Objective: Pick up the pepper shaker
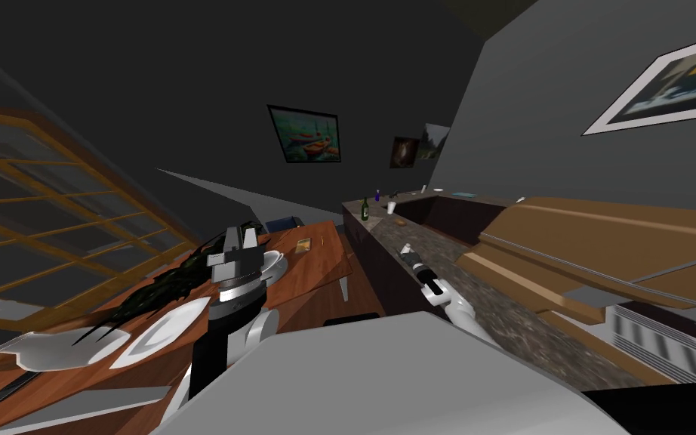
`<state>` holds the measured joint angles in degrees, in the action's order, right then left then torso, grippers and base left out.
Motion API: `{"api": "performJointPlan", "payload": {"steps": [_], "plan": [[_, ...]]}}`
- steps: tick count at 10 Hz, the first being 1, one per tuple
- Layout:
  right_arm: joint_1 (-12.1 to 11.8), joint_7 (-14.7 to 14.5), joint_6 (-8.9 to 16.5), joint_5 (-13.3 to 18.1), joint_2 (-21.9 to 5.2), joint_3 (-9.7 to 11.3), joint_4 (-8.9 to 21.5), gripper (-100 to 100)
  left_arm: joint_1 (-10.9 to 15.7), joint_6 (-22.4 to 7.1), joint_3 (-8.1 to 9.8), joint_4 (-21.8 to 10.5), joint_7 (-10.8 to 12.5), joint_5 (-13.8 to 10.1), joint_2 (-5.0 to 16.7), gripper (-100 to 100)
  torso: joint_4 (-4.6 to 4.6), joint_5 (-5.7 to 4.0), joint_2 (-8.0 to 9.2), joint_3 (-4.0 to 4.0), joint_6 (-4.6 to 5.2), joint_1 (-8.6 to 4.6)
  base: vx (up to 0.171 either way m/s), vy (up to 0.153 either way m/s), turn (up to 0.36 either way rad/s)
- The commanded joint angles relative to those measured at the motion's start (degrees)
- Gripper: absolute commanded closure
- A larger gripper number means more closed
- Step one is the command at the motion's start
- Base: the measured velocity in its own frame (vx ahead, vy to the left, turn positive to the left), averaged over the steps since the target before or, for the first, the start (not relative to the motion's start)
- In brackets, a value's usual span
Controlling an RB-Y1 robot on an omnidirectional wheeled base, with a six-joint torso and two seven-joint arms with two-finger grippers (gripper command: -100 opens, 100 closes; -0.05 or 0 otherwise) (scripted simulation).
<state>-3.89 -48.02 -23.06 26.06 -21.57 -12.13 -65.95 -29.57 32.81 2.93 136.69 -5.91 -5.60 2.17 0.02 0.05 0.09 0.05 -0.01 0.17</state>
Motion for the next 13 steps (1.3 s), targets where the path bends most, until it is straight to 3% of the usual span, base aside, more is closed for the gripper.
{"api": "performJointPlan", "payload": {"steps": [1, 2, 4, 6, 9, 11, 13], "plan": [[0.89, -0.26, -0.09, -0.18, -0.09, 0.11, 1.85, -100, 0.0, 0.0, 0.0, 0.0, 0.0, 0.0, 0.0, 0, 0.0, 0.0, 0.0, 0.0, 0.0, 0.0, -0.016, 0.015, 0.006], [3.53, -1.18, -1.02, -1.69, -1.5, 0.76, 4.15, -100, 0.0, 0.0, 0.0, 0.0, 0.0, 0.0, 0.0, 0, -0.01, -0.01, -0.04, -0.02, 0.0, -0.04, -0.032, 0.03, -0.039], [6.61, -2.1, -1.95, -3.21, -2.91, 1.41, 7.99, -100, 0.0, 0.0, 0.0, 0.0, 0.0, 0.0, 0.0, 0, 0.0, 0.0, 0.0, 0.0, 0.01, 0.0, -0.045, 0.037, -0.03], [7.82, -2.1, -1.95, -3.21, -2.91, 1.41, 10.91, -100, 0.0, 0.0, 0.0, 0.0, 0.0, 0.0, 0.0, 0, 0.02, 0.01, 0.07, 0.04, 0.01, 0.01, -0.037, 0.019, -0.011], [13.6, -3.95, -3.8, -6.25, -5.72, 2.71, 16.76, -100, 0.0, 0.0, 0.0, 0.0, 0.0, 0.0, 0.0, 0, 0.0, -0.01, 0.0, 0.0, 0.01, -0.02, -0.043, 0.027, -0.03], [14.75, -3.95, -3.8, -6.25, -5.72, 2.71, 19.96, -100, 0.0, 0.0, 0.0, 0.0, 0.0, 0.0, 0.0, 0, 0.01, 0.0, 0.06, 0.04, 0.01, 0.01, -0.033, 0.021, -0.012], [18.22, -4.87, -4.73, -7.77, -7.13, 3.36, 24.37, -100, 0.0, 0.0, 0.0, 0.0, 0.0, 0.0, 0.0, 0, 0.0, 0.0, -0.02, -0.01, 0.01, -0.01, -0.031, 0.027, -0.029]]}}
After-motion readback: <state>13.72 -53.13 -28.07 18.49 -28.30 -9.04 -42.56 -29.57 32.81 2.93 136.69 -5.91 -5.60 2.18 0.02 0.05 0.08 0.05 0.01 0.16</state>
